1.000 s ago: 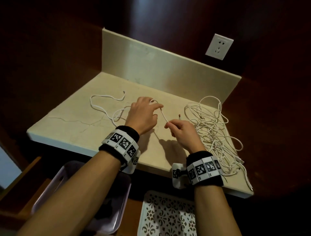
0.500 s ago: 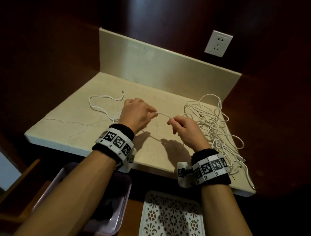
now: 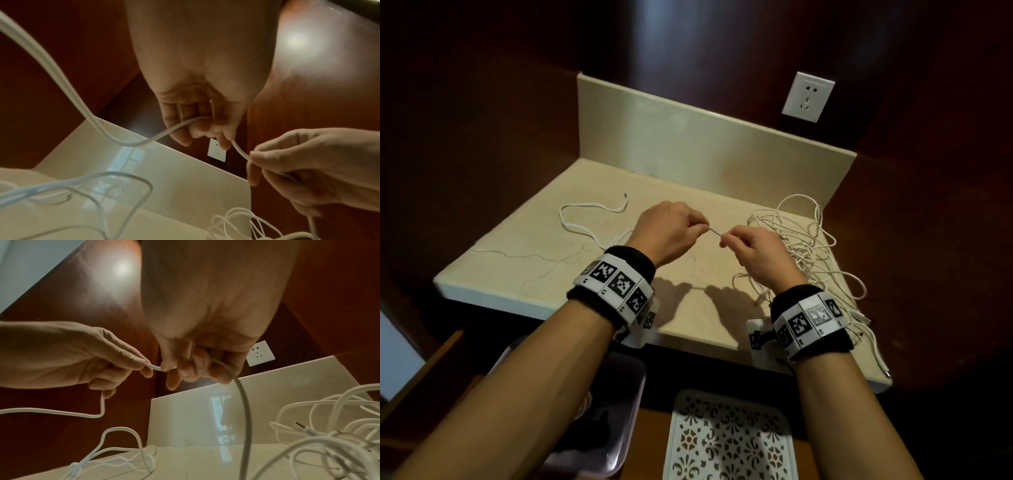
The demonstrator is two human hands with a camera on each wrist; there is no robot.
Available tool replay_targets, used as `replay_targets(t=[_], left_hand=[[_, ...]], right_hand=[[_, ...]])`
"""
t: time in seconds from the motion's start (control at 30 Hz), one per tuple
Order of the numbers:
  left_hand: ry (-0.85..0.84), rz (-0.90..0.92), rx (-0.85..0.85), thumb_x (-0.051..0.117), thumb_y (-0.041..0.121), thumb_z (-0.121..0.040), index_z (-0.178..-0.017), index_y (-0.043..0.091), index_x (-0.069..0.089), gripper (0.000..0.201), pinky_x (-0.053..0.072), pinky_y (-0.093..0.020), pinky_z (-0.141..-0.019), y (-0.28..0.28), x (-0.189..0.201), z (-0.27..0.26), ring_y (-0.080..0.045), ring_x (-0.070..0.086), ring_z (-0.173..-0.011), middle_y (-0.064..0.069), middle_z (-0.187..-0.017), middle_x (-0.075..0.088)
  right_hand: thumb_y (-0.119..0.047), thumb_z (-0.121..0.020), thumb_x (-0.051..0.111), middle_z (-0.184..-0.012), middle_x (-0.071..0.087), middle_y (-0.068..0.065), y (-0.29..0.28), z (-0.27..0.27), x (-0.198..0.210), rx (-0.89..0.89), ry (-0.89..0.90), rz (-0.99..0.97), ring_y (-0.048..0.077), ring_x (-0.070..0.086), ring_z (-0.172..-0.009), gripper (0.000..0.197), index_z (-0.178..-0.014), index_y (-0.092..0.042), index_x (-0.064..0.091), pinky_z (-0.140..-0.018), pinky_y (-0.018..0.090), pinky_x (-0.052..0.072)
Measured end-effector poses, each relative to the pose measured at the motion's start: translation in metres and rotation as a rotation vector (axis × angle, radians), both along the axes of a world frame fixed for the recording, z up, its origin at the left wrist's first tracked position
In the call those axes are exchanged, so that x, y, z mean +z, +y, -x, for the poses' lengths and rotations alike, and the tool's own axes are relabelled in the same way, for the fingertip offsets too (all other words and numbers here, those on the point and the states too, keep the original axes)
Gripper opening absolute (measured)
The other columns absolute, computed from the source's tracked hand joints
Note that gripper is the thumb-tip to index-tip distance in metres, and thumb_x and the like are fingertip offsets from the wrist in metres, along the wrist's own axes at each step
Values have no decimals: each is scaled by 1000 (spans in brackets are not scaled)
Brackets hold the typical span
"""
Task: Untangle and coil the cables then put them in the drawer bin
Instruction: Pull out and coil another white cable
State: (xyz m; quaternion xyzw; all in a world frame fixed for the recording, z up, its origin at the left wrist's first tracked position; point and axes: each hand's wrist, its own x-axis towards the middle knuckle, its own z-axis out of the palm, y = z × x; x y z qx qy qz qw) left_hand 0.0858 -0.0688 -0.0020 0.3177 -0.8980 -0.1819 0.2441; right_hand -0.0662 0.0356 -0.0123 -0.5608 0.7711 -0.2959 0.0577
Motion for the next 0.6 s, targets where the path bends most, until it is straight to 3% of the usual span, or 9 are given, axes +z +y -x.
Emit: replay_targets(t=[0.23,0.33,0.43,0.6], left_hand=[[-26,47,166,51,34,-95,-109,30,73,26,46,-34,-84,-14,7,-7,-25,62,-106,3,-113,71],[-25,53,135,49,27,-95,-113,27,70,28,46,-35,-87,-8,5,-1,-27,62,-106,-1,-113,71],[-27,26,53,50,33,-96,-119,27,67,29,45,-35,-93,-4,3,7,-24,60,-112,-1,-119,69],[-77,129,110,50,34,-96,-108,30,71,24,42,-33,-81,-12,8,8,-26,61,-106,2,-111,71]], right_hand=[[-29,-100,46,-67,59,0,4,10,7,33,17,-129,8,43,-49,26,-94,-20,69,-50,24,33],[-32,-100,48,-63,55,-1,0,12,6,51,-2,-115,12,47,-55,24,-90,-24,68,-55,27,38],[-35,-98,51,-60,52,-3,-4,14,4,53,-23,-74,14,49,-59,22,-88,-27,68,-62,30,41],[-38,-97,53,-61,55,-5,-1,22,3,63,18,-82,12,50,-59,22,-94,-24,69,-61,30,39]])
